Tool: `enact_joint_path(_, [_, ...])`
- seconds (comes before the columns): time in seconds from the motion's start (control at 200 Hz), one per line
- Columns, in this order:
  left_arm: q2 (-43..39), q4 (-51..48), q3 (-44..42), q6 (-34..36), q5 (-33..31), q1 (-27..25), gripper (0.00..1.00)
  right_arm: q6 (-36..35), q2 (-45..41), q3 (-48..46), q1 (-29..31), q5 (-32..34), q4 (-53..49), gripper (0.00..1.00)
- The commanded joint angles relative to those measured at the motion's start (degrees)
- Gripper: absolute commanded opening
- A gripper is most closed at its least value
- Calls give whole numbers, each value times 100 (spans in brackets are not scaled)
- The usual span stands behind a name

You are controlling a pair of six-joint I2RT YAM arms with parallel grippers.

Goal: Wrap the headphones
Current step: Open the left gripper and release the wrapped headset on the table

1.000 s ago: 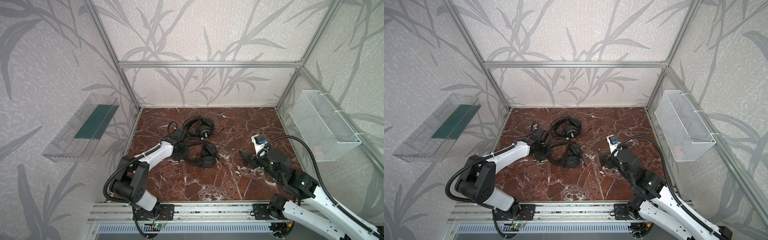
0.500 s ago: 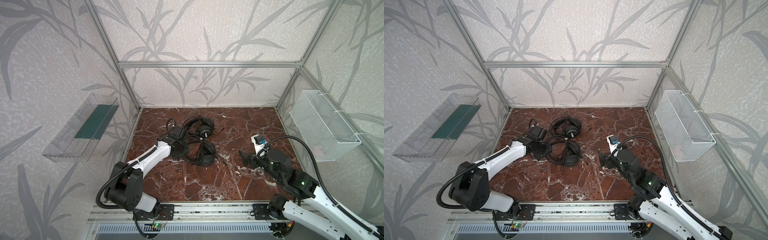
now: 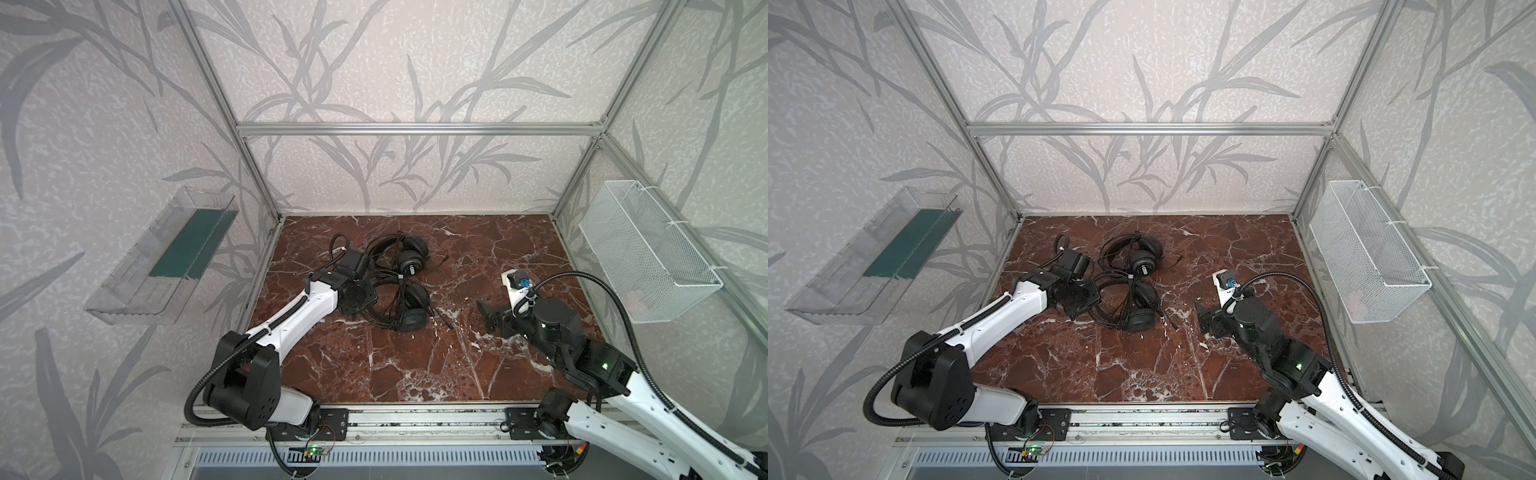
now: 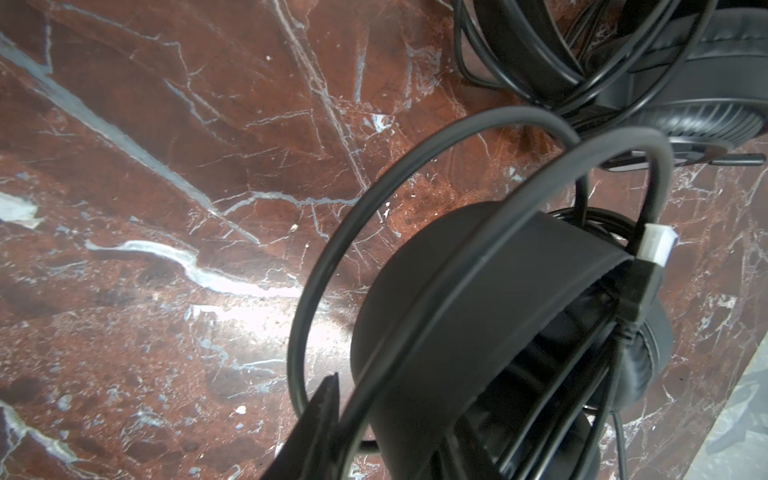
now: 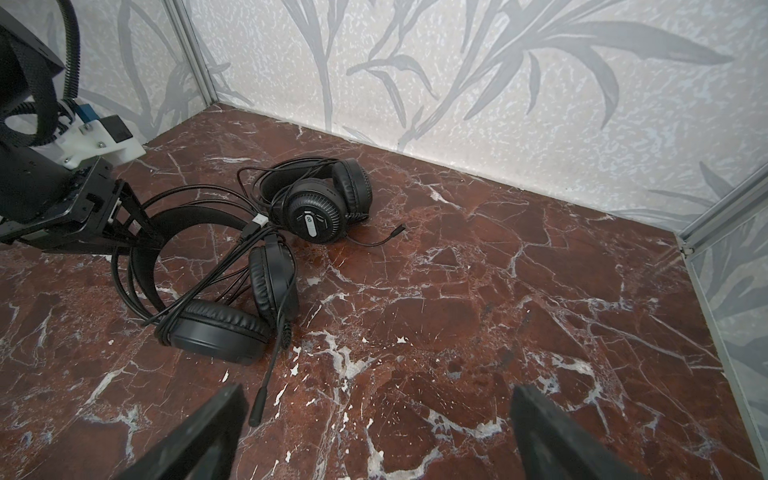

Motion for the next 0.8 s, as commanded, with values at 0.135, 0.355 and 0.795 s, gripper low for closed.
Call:
enact_joint_path(0.135, [-8,-206,188,72,79,-1,44,-30,33,26,-26,-91,74,99])
enact_joint_path(0.355, [-6,-321,273,85,91,2,69,-30,70,35,-26,-163,69,99])
enact_joint_path(0.795, [-151,-636,557,141,137,-2,84,-25,97,26,-26,-208,60,99])
